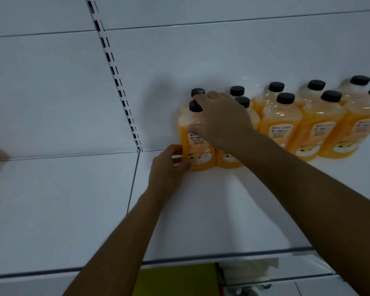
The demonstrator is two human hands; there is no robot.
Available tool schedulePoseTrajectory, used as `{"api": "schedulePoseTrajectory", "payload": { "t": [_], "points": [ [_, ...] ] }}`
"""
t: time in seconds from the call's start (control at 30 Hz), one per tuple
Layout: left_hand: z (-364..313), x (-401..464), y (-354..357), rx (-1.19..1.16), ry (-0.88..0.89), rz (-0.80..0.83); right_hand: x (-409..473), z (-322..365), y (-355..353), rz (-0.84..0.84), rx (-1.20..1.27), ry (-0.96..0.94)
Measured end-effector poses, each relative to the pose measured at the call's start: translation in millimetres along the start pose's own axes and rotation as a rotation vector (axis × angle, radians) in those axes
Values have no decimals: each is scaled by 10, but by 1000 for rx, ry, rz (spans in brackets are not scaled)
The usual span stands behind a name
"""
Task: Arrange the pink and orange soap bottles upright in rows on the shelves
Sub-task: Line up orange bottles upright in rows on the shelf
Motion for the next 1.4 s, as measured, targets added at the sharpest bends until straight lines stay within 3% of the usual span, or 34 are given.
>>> {"api": "schedulePoseTrajectory", "payload": {
  "t": [0.27, 0.43, 0.73, 0.87, 1.0, 1.1, 1.23, 1.4],
  "points": [
    [-275, -244, -113, 468, -26, 157, -123, 28, 35, -13, -46, -5],
    [-261, -756, -597, 592, -106, 82, -340, 322, 11, -125, -29, -189],
    [-212, -1663, -1704, 653, -285, -101, -803, 1548, 214, -101, 218, -440],
    [-30, -1926, -2285, 607, -349, -235, -811, 2182, 372, 31, 370, -475],
    [249, -2133, -3012, 592, -384, -425, -742, 2985, 623, 301, 581, -441],
    [475, -2232, -3545, 564, -341, -530, -609, 3624, 725, 362, 678, -398],
    [733, -2096, -3886, 421, -266, -467, -302, 4225, 907, 430, 734, -312],
    [926, -1818, -3928, 349, -167, -429, -116, 4496, 1180, 563, 754, -220]
  ]
}}
Point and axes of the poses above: each hand's wrist, its own x-axis towards the middle knuckle, its own y-axis out of the palm, z = x × y, the point moved 5 cm from there along x, towards the middle knuckle, and after that the axes turned 11 degrees about y, right-handed, at the moved point
